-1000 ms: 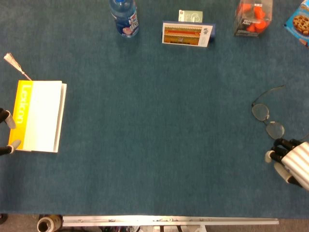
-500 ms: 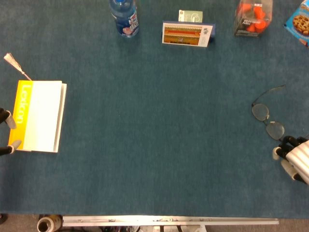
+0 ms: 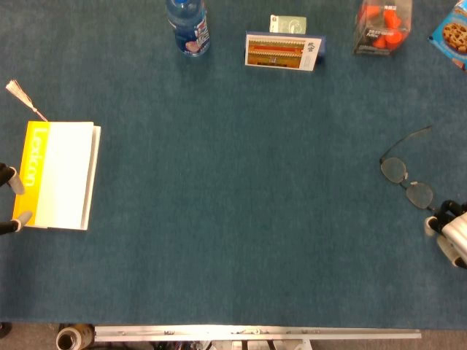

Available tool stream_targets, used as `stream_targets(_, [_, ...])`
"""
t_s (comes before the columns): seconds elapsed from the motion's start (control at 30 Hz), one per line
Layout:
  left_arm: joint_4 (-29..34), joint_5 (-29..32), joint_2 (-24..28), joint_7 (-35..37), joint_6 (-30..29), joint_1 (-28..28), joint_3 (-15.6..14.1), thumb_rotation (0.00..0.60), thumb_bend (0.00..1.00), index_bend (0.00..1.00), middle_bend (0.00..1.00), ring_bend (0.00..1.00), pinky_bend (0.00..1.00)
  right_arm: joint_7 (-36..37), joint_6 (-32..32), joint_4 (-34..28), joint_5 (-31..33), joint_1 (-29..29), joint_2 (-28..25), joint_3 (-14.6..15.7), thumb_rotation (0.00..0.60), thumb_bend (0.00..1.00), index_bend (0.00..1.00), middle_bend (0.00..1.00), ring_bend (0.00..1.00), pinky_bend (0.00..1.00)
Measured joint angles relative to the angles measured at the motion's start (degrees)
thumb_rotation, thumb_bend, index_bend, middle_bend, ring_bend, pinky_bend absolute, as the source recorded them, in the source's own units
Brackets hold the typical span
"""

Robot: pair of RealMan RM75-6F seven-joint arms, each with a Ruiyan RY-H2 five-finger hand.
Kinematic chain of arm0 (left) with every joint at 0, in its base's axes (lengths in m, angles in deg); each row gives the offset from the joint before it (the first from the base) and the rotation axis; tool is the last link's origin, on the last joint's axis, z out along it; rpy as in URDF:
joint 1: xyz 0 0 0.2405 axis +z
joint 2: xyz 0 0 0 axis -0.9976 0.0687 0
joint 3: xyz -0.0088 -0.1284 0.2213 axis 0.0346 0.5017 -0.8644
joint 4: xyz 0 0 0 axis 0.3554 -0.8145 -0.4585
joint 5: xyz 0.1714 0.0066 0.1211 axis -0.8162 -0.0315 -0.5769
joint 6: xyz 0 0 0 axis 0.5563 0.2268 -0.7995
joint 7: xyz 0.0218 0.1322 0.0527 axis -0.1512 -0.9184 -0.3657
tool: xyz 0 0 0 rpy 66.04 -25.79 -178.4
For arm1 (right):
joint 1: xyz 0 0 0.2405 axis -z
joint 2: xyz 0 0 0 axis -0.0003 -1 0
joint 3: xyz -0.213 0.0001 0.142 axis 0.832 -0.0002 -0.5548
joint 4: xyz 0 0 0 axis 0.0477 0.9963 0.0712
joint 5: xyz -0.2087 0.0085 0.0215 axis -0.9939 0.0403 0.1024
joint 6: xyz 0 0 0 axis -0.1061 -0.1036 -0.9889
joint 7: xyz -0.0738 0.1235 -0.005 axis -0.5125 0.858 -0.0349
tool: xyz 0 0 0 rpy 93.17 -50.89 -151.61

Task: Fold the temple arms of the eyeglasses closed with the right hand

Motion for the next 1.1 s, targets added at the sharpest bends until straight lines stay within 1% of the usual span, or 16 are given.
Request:
stream_targets(0.8, [0.0, 0.1, -0.1, -0.2, 0.1, 0.0, 0.0, 0.6, 0.0, 0.56, 0.51, 0.41, 0.54, -5.4, 2.0, -2.5, 2.8, -0.6, -4.0, -1.9, 0.6, 0.51, 0.48, 0.55, 0.33, 0.54])
stream_targets(1.1, [0.0, 0.2, -0.1, -0.3, 0.2, 0.0, 0.0, 0.6, 0.0, 0.56, 0.51, 0.41, 0.54, -5.6, 2.0, -2.6, 3.7, -0.8, -4.6, -2.9, 0.6, 0.51, 0.48, 0.55, 0.33, 0.54])
